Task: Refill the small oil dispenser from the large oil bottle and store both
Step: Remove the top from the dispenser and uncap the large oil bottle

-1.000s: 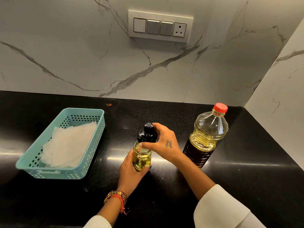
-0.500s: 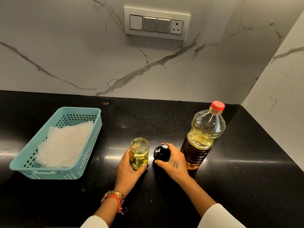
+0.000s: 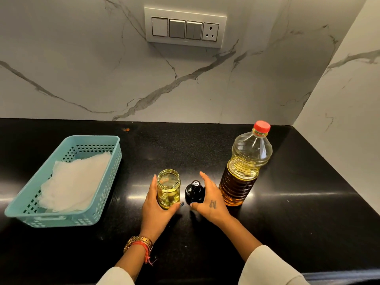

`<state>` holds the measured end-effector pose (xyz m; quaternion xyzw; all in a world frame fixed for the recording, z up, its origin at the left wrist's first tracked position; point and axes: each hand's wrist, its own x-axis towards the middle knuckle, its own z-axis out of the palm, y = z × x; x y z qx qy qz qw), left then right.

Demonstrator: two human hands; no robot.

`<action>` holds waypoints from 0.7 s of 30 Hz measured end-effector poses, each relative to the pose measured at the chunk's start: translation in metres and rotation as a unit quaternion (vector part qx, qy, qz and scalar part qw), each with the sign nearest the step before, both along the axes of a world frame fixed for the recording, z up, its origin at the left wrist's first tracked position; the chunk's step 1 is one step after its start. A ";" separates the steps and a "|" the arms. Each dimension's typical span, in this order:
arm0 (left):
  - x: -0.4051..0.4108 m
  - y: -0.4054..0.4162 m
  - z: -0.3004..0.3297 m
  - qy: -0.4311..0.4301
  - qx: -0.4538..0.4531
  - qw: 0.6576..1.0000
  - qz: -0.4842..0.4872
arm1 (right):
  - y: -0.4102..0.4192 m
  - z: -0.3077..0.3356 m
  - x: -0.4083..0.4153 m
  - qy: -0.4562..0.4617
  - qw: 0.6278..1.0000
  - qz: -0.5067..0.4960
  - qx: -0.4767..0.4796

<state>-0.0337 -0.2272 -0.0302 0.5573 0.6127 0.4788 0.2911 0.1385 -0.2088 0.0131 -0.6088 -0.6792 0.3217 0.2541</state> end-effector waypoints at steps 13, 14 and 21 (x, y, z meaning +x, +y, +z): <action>0.016 0.018 0.108 -0.036 0.211 0.976 -0.046 | -0.025 0.165 0.016 0.094 0.947 -0.033 0.306; 0.023 0.020 0.118 -0.027 0.220 0.973 -0.062 | -0.023 0.179 0.022 0.075 0.941 -0.058 0.325; 0.085 0.025 0.153 0.031 0.137 0.968 -0.210 | 0.005 0.214 0.084 -0.218 0.907 -0.172 0.318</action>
